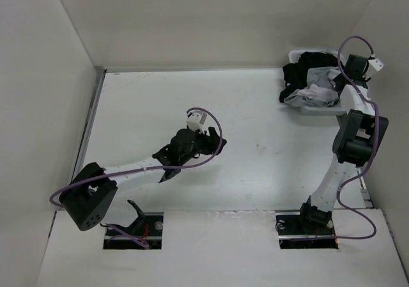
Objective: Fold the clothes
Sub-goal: Grab the tank top from the pile
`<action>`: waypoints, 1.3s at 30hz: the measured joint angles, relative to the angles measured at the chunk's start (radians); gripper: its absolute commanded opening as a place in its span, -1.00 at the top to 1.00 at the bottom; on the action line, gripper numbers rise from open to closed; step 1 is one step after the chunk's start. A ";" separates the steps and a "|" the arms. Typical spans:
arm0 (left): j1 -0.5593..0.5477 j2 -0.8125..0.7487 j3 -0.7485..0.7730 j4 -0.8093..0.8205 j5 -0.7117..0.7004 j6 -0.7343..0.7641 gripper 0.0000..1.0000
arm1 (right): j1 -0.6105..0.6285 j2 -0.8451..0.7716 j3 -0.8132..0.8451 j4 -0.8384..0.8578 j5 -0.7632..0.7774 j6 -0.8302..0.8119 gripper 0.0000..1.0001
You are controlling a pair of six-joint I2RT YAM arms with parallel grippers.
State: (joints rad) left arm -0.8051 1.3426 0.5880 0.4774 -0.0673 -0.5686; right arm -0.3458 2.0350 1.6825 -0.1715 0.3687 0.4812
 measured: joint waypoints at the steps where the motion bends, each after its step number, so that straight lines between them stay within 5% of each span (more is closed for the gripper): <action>1: 0.000 0.003 0.000 0.002 0.001 -0.001 -0.26 | 0.000 0.005 0.005 -0.001 -0.001 0.000 0.06; 15: 0.000 0.023 0.000 0.014 0.020 -0.009 -0.26 | 0.000 0.040 0.018 0.000 -0.029 0.013 0.89; 20: 0.000 0.023 0.000 0.021 0.026 -0.011 -0.26 | 0.000 -0.005 -0.051 0.055 -0.034 0.016 0.98; 26: 0.001 0.022 0.000 0.026 0.027 -0.014 -0.25 | 0.041 -0.241 -0.190 0.090 -0.045 0.023 0.99; 32: 0.044 -0.039 0.000 -0.011 0.028 -0.031 -0.25 | 0.289 -0.568 -0.175 0.120 -0.054 0.014 0.98; 39: 0.220 -0.286 -0.005 -0.136 0.027 -0.129 -0.25 | 0.779 -0.752 -0.141 0.108 -0.063 -0.013 0.94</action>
State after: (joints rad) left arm -0.5854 1.0565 0.5831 0.3412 -0.0406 -0.6971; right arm 0.4332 1.2827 1.5414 -0.0631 0.3061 0.4683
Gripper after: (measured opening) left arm 0.625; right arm 0.024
